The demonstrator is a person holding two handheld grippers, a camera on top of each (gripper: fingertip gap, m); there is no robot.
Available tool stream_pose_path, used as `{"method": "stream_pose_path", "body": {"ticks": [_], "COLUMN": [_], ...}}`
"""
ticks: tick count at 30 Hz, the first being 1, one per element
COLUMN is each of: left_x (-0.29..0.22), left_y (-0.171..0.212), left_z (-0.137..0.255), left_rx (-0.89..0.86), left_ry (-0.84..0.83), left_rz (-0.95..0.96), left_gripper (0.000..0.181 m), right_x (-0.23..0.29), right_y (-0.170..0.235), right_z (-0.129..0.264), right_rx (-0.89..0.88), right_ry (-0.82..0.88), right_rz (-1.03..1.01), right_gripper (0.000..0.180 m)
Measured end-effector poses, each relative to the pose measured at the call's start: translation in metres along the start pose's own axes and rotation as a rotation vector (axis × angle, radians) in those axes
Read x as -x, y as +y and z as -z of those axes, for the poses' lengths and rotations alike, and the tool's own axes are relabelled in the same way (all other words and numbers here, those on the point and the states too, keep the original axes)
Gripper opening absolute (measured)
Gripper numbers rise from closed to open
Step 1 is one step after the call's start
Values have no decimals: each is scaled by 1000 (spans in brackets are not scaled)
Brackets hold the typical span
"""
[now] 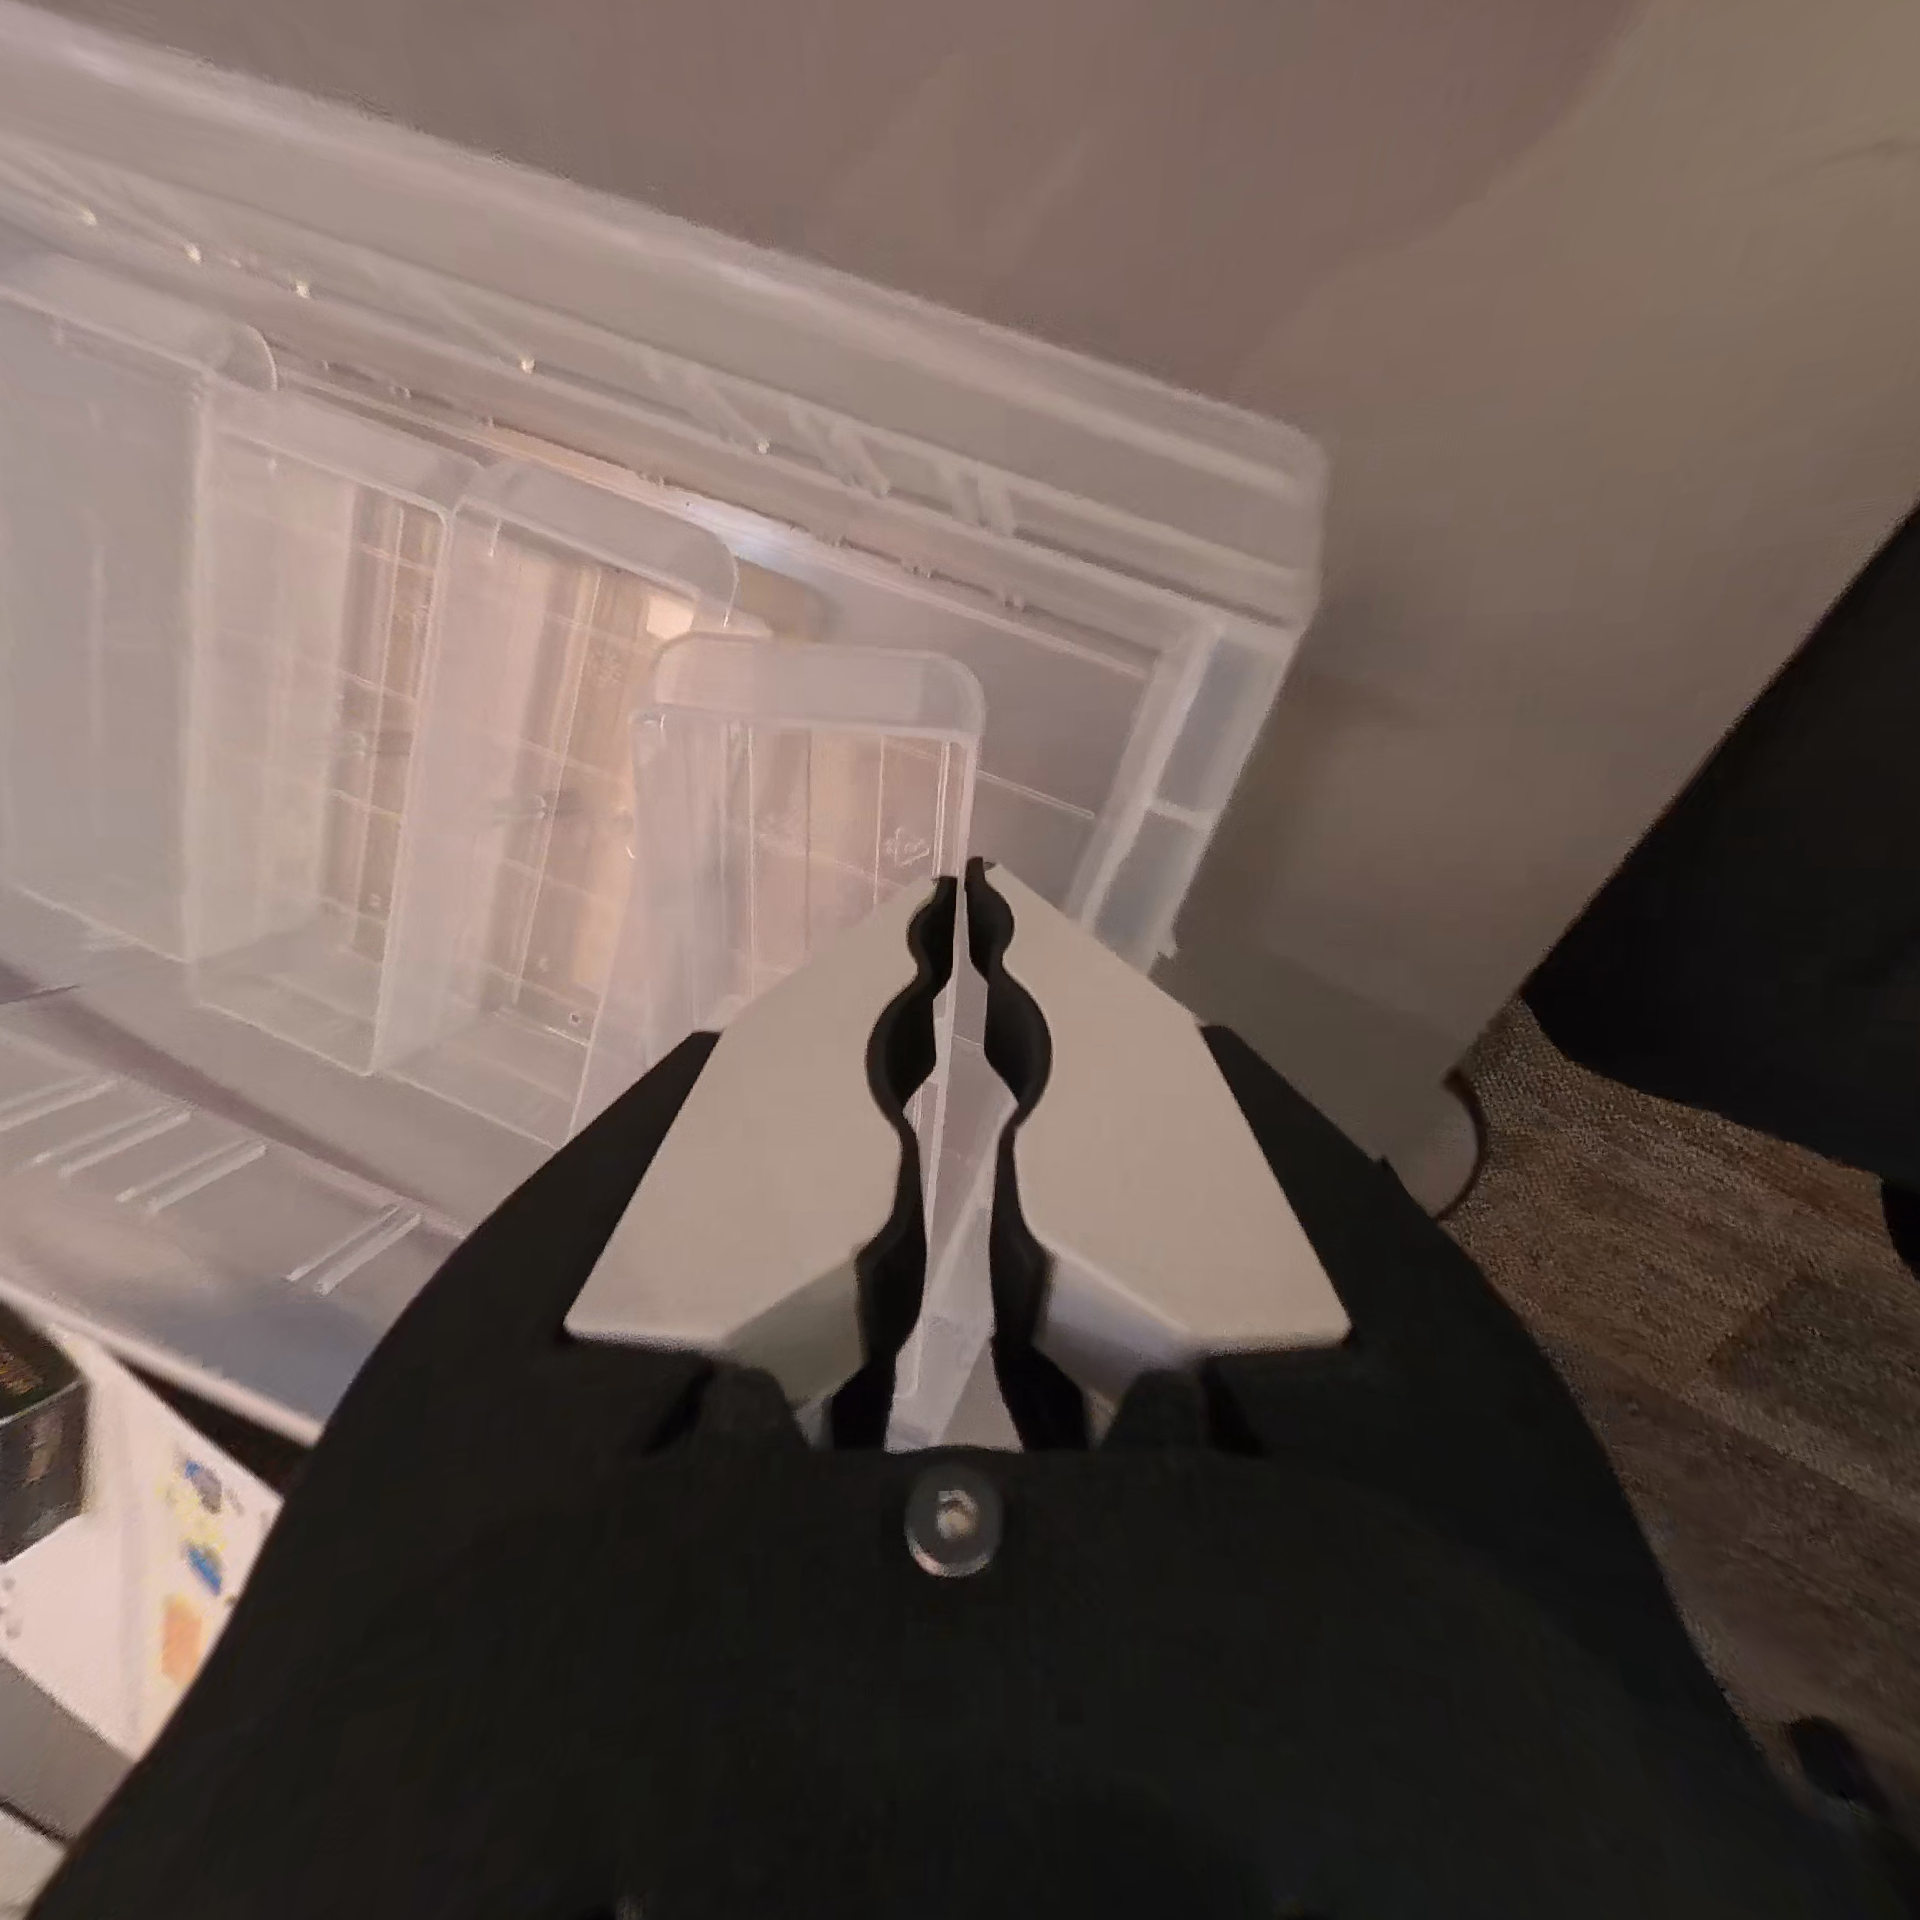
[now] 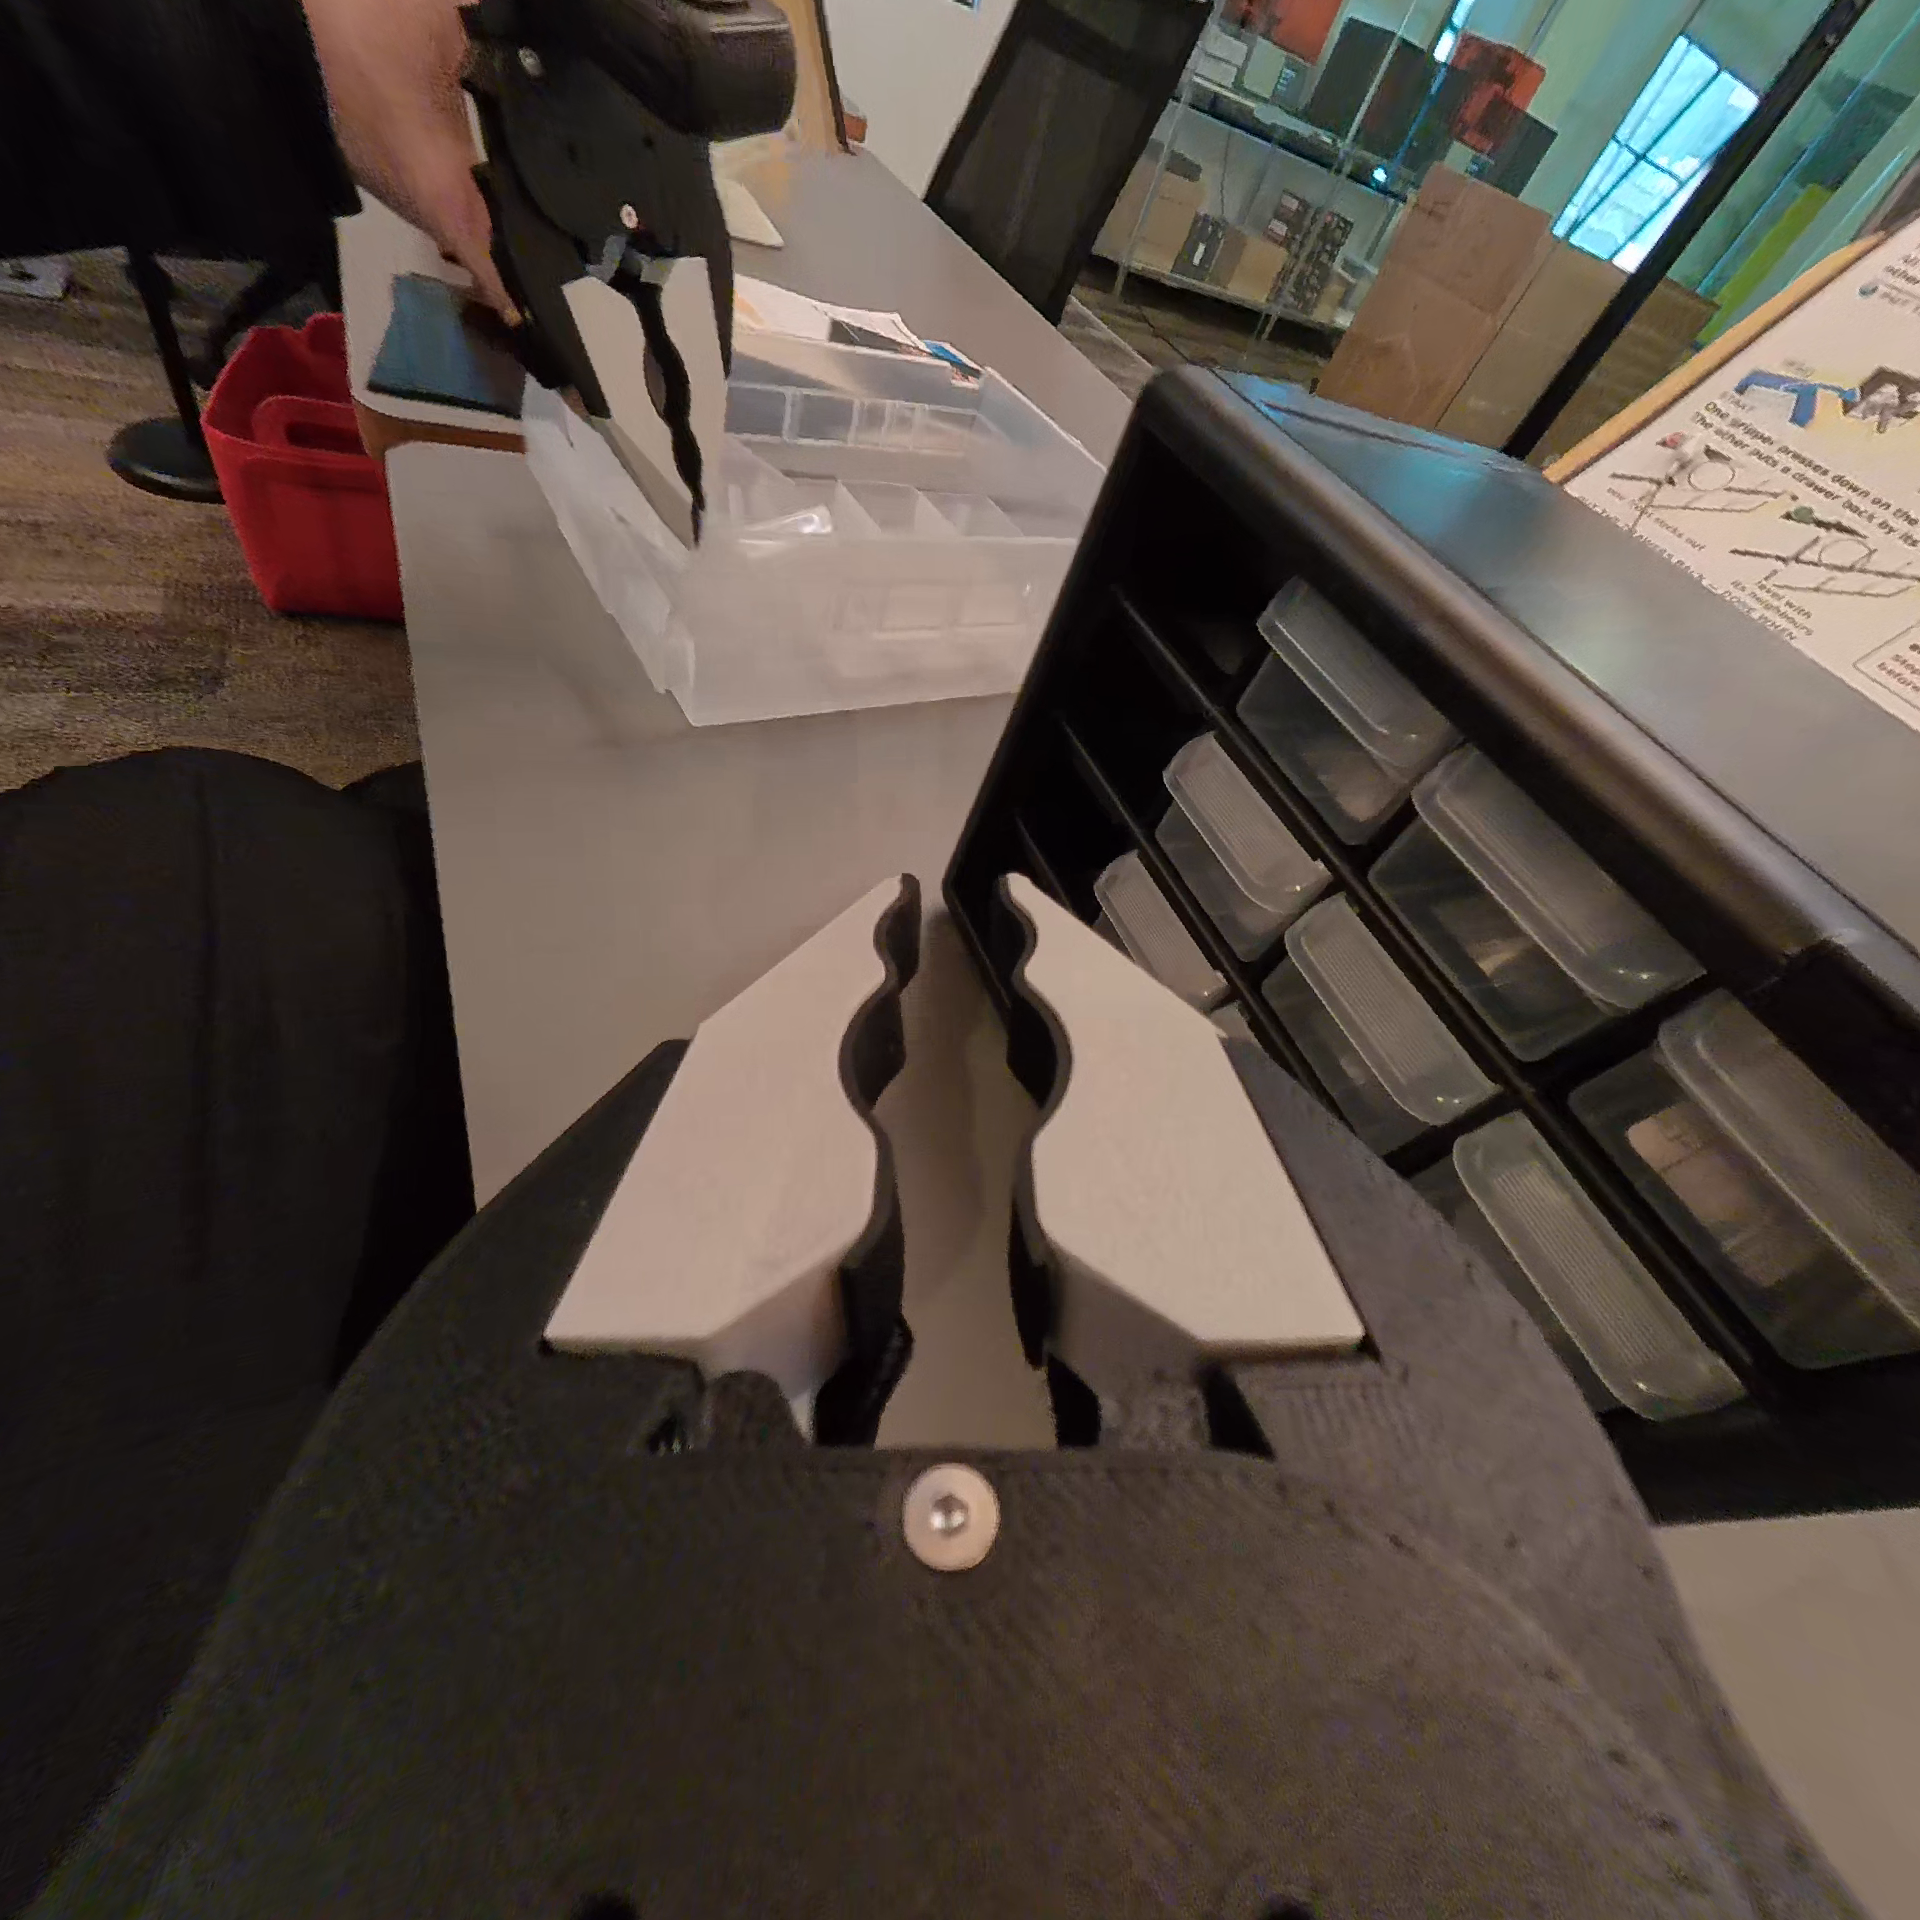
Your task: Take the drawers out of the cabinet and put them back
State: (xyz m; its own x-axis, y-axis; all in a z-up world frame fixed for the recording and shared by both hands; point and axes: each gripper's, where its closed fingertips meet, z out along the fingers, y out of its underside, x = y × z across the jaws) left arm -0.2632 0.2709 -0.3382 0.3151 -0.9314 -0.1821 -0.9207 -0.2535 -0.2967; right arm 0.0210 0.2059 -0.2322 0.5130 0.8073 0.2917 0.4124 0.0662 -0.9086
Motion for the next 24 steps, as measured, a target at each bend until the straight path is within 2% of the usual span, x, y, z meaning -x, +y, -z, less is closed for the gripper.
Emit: {"method": "stream_pose_path", "body": {"ticks": [1,6,11,14,17,19,24], "left_x": [-4,-27,-75,-114,-151,-167,-187], "left_y": [-3,-33,-113,-150,-170,-176,-176], "left_z": [6,52,85,71,38,14,-35], "left_rx": [-6,-11,-143,-166,-134,-108,-79], "left_ry": [5,-14,-7,56,148,194,268], "left_rz": [-14,-120,-337,-480,-608,-667,-737], "left_gripper": [0,0,0,0,0,0,0], "right_x": [2,9,21,26,29,33,53], "right_y": [-3,-11,-17,-15,-3,9,41], "right_z": [1,2,3,1,-3,-7,-21], "right_rx": [-11,-34,-51,-41,27,82,202], "right_ry": [-9,-32,-88,-107,-132,-156,-231], "right_rz": [6,43,46,44,27,4,-22], "right_gripper": [13,22,34,46,65,76,84]}}
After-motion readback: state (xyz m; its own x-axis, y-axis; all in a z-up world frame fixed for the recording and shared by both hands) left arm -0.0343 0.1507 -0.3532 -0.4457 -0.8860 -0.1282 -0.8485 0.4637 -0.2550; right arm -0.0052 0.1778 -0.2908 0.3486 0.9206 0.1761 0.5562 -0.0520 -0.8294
